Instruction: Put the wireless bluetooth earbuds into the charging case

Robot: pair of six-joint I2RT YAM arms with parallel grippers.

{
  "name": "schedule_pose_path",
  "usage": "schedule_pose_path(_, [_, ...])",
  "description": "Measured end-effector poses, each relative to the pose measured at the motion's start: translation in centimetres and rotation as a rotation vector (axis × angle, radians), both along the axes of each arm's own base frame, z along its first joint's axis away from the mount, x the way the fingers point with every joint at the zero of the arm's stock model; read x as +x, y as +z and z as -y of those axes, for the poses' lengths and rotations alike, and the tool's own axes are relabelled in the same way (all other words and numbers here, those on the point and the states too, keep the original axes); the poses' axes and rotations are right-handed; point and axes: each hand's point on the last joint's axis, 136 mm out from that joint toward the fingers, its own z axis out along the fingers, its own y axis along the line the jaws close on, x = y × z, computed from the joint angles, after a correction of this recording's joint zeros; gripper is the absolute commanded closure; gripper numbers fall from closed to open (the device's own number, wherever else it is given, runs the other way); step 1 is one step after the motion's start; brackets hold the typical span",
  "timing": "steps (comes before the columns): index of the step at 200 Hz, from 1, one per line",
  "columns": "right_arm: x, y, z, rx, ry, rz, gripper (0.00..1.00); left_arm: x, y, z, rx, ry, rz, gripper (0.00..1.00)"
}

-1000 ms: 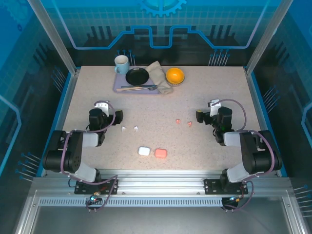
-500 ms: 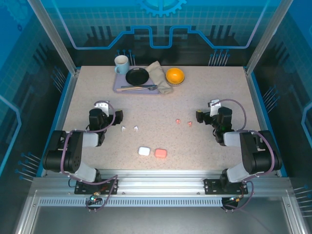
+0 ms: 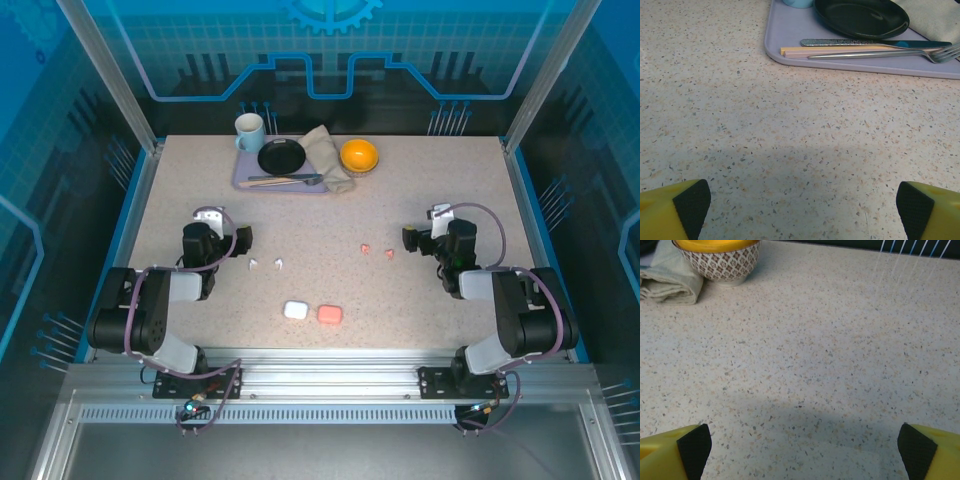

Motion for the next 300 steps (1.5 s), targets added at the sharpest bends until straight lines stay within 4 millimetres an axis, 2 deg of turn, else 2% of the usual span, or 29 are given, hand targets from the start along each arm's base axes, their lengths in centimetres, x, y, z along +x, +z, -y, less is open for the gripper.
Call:
schedule_pose_path(14, [0.1, 0.9, 0.3, 0.002, -0.025, -0.037, 0.0, 0.0, 0.1, -0.4, 0.003, 0.023, -0.022, 0.01])
schedule_pose_path(25, [0.7, 3.1, 0.5, 0.021, -0.047, -0.048, 0.0, 0.1, 0.8, -0.8, 0.001, 0.054, -0.029, 0.01])
schedule_pose_path(41, [1.5, 7.7, 0.4, 0.08, -0.076, -0.013, 0.0, 0.6, 3.3, -1.5, 0.007, 0.096, 0.003, 0.01])
schedule_pose_path(59, [1.4, 12.2, 1.2, 0.191, -0.177, -0.005, 0.0, 0.9, 6.6, -2.2, -0.009, 0.145, 0.048, 0.01])
schedule_pose_path(74, [1.0, 14.3, 2.1, 0.275, -0.27, -0.046, 0.0, 0.9, 9.2, -2.6, -0.035, 0.183, 0.074, 0.01])
schedule_pose_path(87, [0.5, 14.8, 2.6, 0.31, -0.311, -0.094, 0.01, 0.7, 10.9, -2.8, -0.078, 0.212, 0.078, 0.01])
schedule_pose_path(106, [-1.1, 13.3, 2.1, 0.325, -0.331, -0.213, 0.08, 0.4, 12.9, -2.6, -0.164, 0.247, 0.048, 0.01])
schedule_pose_path(121, [-3.0, 11.3, 0.5, 0.327, -0.315, -0.337, 0.11, 0.1, 13.8, -2.0, -0.239, 0.262, -0.009, 0.01])
schedule_pose_path(140, [-6.2, 9.1, -4.0, 0.318, -0.24, -0.485, 0.12, -0.8, 13.9, -0.3, -0.323, 0.256, -0.104, 0.01])
schedule_pose_path(169, [-12.7, 6.0, -11.9, 0.294, -0.101, -0.666, 0.12, -3.6, 11.5, 4.6, -0.411, 0.191, -0.284, 0.01])
schedule_pose_path(191, [-17.3, 3.4, -15.8, 0.241, -0.075, -0.786, 0.11, -5.7, 10.1, 7.7, -0.454, 0.148, -0.374, 0.01])
schedule_pose_path(211, [-19.9, 0.9, -18.2, 0.156, -0.091, -0.862, 0.1, -6.6, 9.5, 9.2, -0.482, 0.135, -0.417, 0.01])
schedule_pose_path(232, [-21.0, -1.0, -20.7, 0.06, -0.123, -0.909, 0.1, -6.8, 9.3, 9.5, -0.499, 0.148, -0.438, 0.01])
schedule_pose_path(265, [-20.6, -2.2, -25.2, -0.012, -0.128, -0.909, 0.09, -6.7, 8.8, 9.5, -0.49, 0.165, -0.473, 0.01])
schedule_pose_path(283, [-20.7, -2.5, -26.4, -0.02, -0.119, -0.908, 0.09, -6.7, 8.7, 9.3, -0.486, 0.17, -0.474, 0.01])
schedule_pose_path(300, [-20.7, -2.7, -26.4, -0.025, -0.126, -0.911, 0.1, -6.7, 8.7, 9.3, -0.484, 0.171, -0.476, 0.01])
